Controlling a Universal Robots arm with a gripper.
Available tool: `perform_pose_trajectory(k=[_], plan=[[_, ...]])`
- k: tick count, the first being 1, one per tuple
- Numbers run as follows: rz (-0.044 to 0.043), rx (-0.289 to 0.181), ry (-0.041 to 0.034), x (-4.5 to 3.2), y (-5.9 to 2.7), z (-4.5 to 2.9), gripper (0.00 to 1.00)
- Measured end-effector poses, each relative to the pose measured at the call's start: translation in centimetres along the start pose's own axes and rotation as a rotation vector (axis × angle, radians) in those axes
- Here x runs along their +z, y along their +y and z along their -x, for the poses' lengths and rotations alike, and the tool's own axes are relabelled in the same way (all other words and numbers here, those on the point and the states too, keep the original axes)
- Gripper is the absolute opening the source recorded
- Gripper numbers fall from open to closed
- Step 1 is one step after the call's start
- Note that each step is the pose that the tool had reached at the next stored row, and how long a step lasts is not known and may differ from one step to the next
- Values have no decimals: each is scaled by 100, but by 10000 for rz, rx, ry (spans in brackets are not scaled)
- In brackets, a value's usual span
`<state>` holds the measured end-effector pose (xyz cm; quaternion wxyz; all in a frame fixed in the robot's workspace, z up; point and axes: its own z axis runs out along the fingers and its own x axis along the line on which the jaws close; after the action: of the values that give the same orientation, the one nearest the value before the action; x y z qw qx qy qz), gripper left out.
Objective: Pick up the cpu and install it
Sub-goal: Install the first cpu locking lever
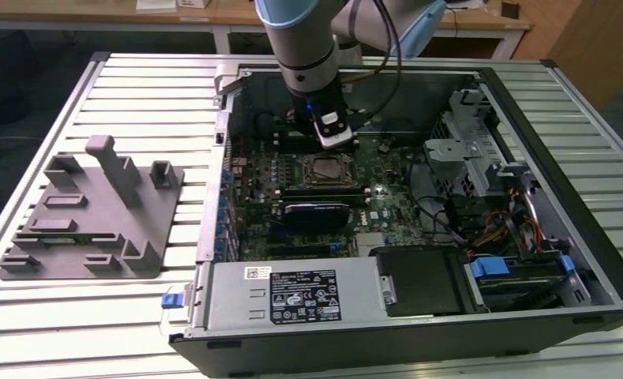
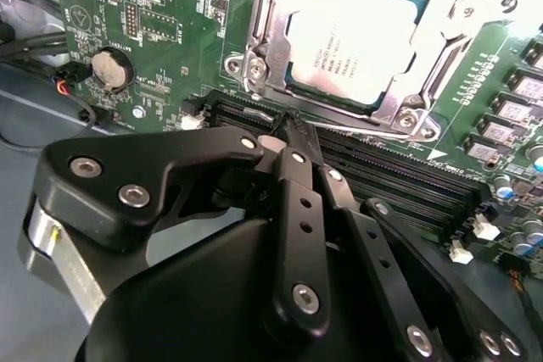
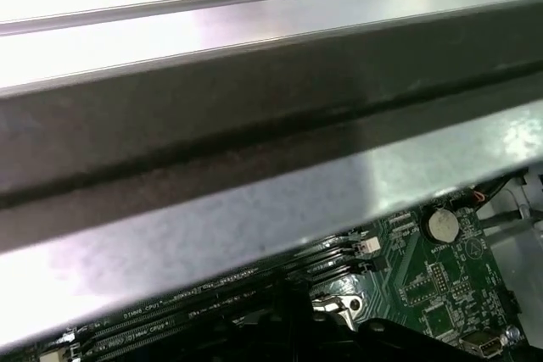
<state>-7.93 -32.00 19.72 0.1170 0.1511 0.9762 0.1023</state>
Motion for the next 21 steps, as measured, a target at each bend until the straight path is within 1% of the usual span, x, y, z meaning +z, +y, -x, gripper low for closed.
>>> perform_pose_trajectory(k=[3, 9, 12, 18, 21], plan=[[-21, 107, -27, 10, 8, -6, 11], [-29, 147, -35, 20, 23, -14, 11], [-49, 167, -48, 28, 22, -15, 11], [-143, 149, -79, 38, 19, -18, 11], [-208, 130, -99, 40, 18, -18, 11]])
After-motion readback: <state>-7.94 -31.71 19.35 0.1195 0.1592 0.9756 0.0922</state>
